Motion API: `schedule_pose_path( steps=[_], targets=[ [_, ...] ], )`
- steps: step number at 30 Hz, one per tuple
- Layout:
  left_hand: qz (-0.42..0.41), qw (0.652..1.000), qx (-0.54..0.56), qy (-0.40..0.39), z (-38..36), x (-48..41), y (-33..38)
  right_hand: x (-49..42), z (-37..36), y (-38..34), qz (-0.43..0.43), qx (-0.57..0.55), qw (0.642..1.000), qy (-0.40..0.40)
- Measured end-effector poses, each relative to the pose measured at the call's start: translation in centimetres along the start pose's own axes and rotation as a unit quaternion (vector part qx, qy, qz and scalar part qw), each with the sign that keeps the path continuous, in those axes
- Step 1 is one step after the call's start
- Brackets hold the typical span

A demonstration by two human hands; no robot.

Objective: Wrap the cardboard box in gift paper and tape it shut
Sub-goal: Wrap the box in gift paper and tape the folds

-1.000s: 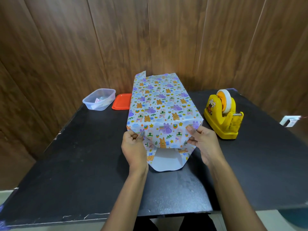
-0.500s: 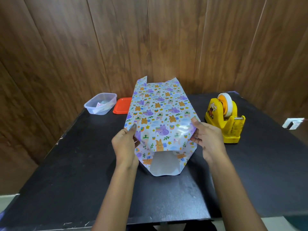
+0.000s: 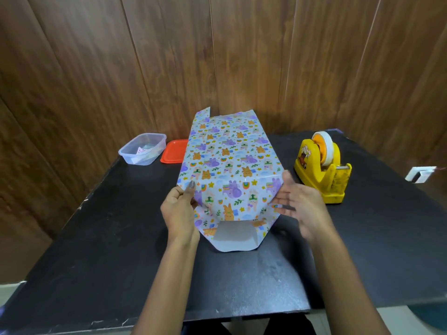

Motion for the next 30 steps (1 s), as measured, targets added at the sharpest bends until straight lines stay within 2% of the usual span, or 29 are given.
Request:
schedule_pose_path(
  steps=[6, 7, 8, 9, 10, 11, 12, 14, 15, 16, 17, 19, 21, 23, 25, 27, 28, 29, 30],
  targets=[
    [0.004, 1.000, 0.007, 0.002, 0.0, 0.0, 0.0, -0.2, -1.4, -0.2, 0.023, -0.062, 0.997, 0.040],
    [0.002, 1.000, 0.006, 0.002, 0.0, 0.1, -0.1, 0.1, -1.3, -0.4, 0.032, -0.014, 0.997, 0.065],
    [0.000, 1.000, 0.003, 0.003, -0.1, 0.1, -0.1, 0.3, -1.2, -0.6, 0.048, 0.093, 0.988, 0.115],
    [-0.002, 1.000, 0.000, 0.003, -0.1, 0.1, -0.1, 0.6, -1.1, -1.0, 0.071, 0.234, 0.950, 0.193],
    [-0.005, 1.000, 0.000, 0.003, -0.1, 0.1, -0.1, 1.1, -1.6, -1.8, 0.108, 0.361, 0.889, 0.261],
    [-0.008, 1.000, 0.000, 0.003, -0.2, 0.1, -0.1, 1.5, -2.8, -2.5, 0.167, 0.445, 0.829, 0.294],
    [-0.008, 1.000, 0.001, 0.005, -0.2, 0.1, -0.1, 1.7, -4.5, -3.1, 0.240, 0.492, 0.787, 0.283],
    [-0.016, 1.000, -0.002, 0.008, -0.1, 0.0, -0.3, 1.2, -8.3, -3.1, 0.355, 0.540, 0.746, 0.161],
    [-0.020, 1.000, -0.005, 0.008, 0.0, 0.0, -0.4, 0.7, -10.0, -2.6, 0.365, 0.576, 0.730, 0.051],
    [-0.023, 1.000, -0.006, 0.009, 0.0, -0.1, -0.5, 0.3, -11.2, -1.7, 0.337, 0.617, 0.710, -0.043],
    [-0.024, 1.000, -0.007, 0.010, 0.0, -0.1, -0.6, -0.1, -11.6, -0.9, 0.295, 0.655, 0.689, -0.100],
    [-0.024, 1.000, 0.000, 0.013, 0.0, -0.2, -0.7, -0.4, -10.4, -0.5, 0.249, 0.685, 0.677, -0.098],
    [-0.020, 1.000, 0.006, 0.019, -0.1, -0.2, -0.8, -0.6, -8.1, -0.8, 0.210, 0.700, 0.680, -0.055],
    [-0.018, 1.000, 0.011, 0.020, -0.1, -0.2, -0.9, -0.6, -6.1, -1.5, 0.164, 0.697, 0.698, -0.026],
    [-0.016, 1.000, 0.011, 0.015, 0.0, -0.2, -1.1, 0.1, -4.9, -1.8, 0.160, 0.620, 0.765, 0.063],
    [-0.016, 1.000, 0.015, 0.009, 0.0, -0.2, -1.1, 1.3, -3.6, -1.4, 0.183, 0.477, 0.831, 0.220],
    [-0.017, 1.000, 0.016, 0.008, 0.0, -0.1, -1.1, 1.6, -3.1, -0.9, 0.156, 0.389, 0.872, 0.253],
    [-0.018, 1.000, 0.017, 0.007, -0.1, 0.0, -1.0, 1.6, -2.6, -0.5, 0.102, 0.278, 0.927, 0.228],
    [-0.020, 1.000, 0.016, 0.006, -0.1, 0.2, -0.9, 1.4, -2.4, 0.1, 0.039, 0.152, 0.975, 0.156]
  ],
)
Point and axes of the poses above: each hand's wrist, its own x-axis away from the middle knuckle, its own z-axis out of the back of the hand, y = z × x, the point moved 2 cm from there along -x, towards the middle knuckle, and after that the axes turned 4 degrees about -y, right-handed, at the moved point
